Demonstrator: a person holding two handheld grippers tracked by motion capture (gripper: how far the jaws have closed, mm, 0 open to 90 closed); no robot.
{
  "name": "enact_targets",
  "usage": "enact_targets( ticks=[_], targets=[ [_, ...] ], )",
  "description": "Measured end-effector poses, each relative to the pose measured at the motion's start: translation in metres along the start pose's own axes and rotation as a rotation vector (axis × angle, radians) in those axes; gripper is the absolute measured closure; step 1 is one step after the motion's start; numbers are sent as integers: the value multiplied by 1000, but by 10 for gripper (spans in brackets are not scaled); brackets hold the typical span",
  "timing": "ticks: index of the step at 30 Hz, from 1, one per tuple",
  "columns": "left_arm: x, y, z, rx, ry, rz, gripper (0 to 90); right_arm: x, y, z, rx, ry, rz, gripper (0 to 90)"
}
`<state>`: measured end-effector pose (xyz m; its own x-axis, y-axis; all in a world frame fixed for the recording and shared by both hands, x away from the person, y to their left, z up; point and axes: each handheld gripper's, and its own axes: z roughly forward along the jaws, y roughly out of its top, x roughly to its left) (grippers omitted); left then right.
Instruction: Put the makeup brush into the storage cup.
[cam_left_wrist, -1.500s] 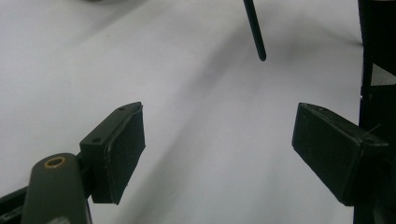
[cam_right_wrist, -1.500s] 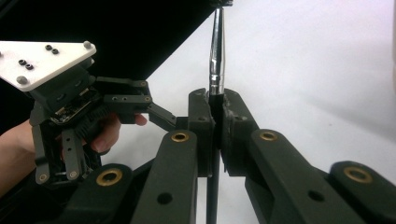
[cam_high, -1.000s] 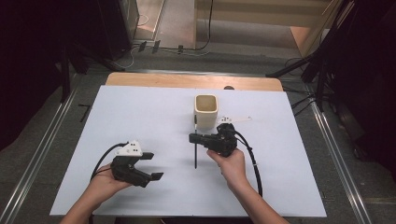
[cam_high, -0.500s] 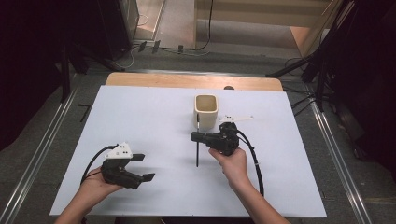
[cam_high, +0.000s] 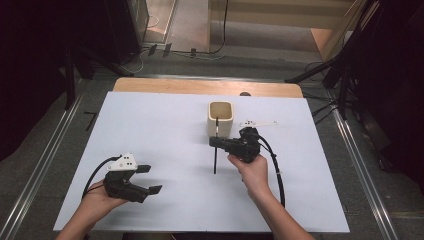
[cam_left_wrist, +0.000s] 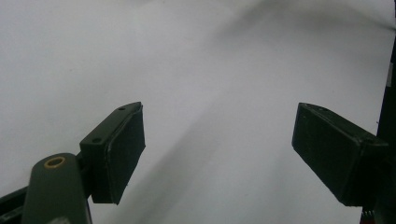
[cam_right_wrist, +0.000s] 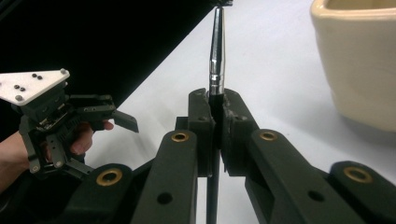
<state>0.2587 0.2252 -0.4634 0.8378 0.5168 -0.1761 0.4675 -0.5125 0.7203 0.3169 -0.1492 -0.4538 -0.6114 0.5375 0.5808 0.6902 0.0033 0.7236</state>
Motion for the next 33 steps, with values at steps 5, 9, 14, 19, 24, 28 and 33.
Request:
enact_targets(
  ticks=[5, 9, 14, 19, 24, 28, 33],
  targets=[
    [2, -1, -1, -3, 7, -9, 175, -3, 3, -2, -3, -11, 0, 858],
    [2, -2, -2, -8, 8, -12, 175, -5, 4, -3, -10, -16, 2, 858],
    [3, -2, -2, -14, 7, -16, 175, -8, 5, -6, -16, -32, 3, 858],
    [3, -2, -1, -16, 4, -13, 175, -14, 10, -12, -34, -47, 8, 858],
    [5, -2, -1, -17, 5, -20, 175, -14, 18, -17, -53, -67, -21, 858],
    [5, -2, -1, -16, 8, -24, 175, -16, 26, -20, -47, -67, -14, 858],
    [5, -2, -2, -22, 13, -31, 175, -20, 34, -20, -44, -74, -5, 858]
  ],
)
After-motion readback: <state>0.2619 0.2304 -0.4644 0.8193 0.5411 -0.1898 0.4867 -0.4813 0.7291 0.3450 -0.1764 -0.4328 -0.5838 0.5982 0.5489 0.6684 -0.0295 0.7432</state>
